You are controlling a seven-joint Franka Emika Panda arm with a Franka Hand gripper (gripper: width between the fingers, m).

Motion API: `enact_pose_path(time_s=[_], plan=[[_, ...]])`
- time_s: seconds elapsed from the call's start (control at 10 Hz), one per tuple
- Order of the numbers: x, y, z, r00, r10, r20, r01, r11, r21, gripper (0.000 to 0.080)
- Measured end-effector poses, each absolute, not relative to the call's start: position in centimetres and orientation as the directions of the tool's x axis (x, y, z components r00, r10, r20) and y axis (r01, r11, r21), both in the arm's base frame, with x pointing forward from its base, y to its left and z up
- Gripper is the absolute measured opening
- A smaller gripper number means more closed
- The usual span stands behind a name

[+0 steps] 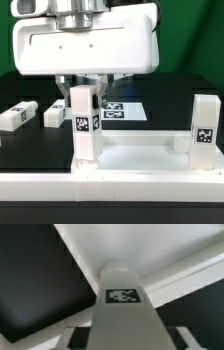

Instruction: Assemble desk

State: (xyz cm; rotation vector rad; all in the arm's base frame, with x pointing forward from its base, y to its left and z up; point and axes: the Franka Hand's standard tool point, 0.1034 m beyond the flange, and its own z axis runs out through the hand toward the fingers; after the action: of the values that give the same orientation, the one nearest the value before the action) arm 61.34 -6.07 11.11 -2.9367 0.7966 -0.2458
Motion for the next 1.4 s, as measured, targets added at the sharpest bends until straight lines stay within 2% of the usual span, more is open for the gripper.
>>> enact_pose_path(time_s=[0.5,0.7,0.8,0.9,1.0,1.1,1.4], plan=[[61.39,-6.00,11.09,0.663,-0.743,0.089,-0.726,-0.668,-0.166,0.0290],[61.39,-5.99,11.09,0.662,-0.744,0.089,-0.726,-0.667,-0.167,0.0300],[61.40,-5.95,11.09,0.682,-0.726,0.093,-0.708,-0.686,-0.164,0.0469],[61.40,-5.89,11.09,0.710,-0.697,0.100,-0.680,-0.715,-0.160,0.0469],[61.40,-5.95,11.09,0.777,-0.619,0.117,-0.603,-0.784,-0.146,0.0613],[61.41,-5.87,11.08,0.831,-0.540,0.130,-0.525,-0.840,-0.134,0.0638],[61.43,-5.73,11.08,0.935,-0.318,0.159,-0.306,-0.947,-0.099,0.0648]])
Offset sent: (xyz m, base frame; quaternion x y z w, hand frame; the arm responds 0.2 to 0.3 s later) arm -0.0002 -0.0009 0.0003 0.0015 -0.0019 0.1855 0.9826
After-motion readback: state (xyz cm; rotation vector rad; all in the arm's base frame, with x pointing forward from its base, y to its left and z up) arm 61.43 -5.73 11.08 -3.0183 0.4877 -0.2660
